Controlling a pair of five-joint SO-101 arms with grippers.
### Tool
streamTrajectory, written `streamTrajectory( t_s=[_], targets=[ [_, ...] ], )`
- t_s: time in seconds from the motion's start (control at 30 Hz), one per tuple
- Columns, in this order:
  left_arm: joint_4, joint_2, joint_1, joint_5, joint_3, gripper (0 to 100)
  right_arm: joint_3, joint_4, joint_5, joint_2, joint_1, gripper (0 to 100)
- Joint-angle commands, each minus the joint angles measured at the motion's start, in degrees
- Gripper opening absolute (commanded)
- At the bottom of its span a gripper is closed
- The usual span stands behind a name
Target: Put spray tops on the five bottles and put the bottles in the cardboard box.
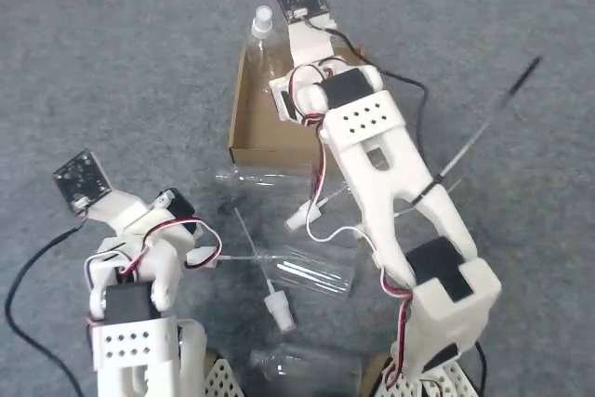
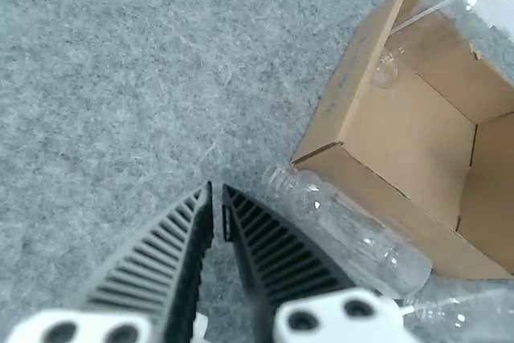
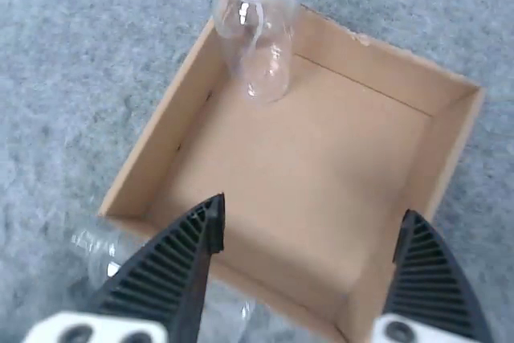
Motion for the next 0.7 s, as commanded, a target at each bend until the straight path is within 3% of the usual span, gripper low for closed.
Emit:
streamTrajectory(
  t_s=[0.0, 0.17, 0.67],
  targets=[
    [-2.4, -0.9, -0.4, -0.7, -0.6, 1, -3.1, 5.1, 1.7, -7.5, -0.7, 28.5],
    [-2.4, -0.9, -0.4, -0.7, -0.6, 1, -3.1, 10.1, 2.1, -11.8, -0.4, 28.8],
    [-3.3, -0.9, -0.4, -0.7, 0.1, 1, -3.0, 29.1, 16.9, -22.3, -0.3, 28.8]
  ],
)
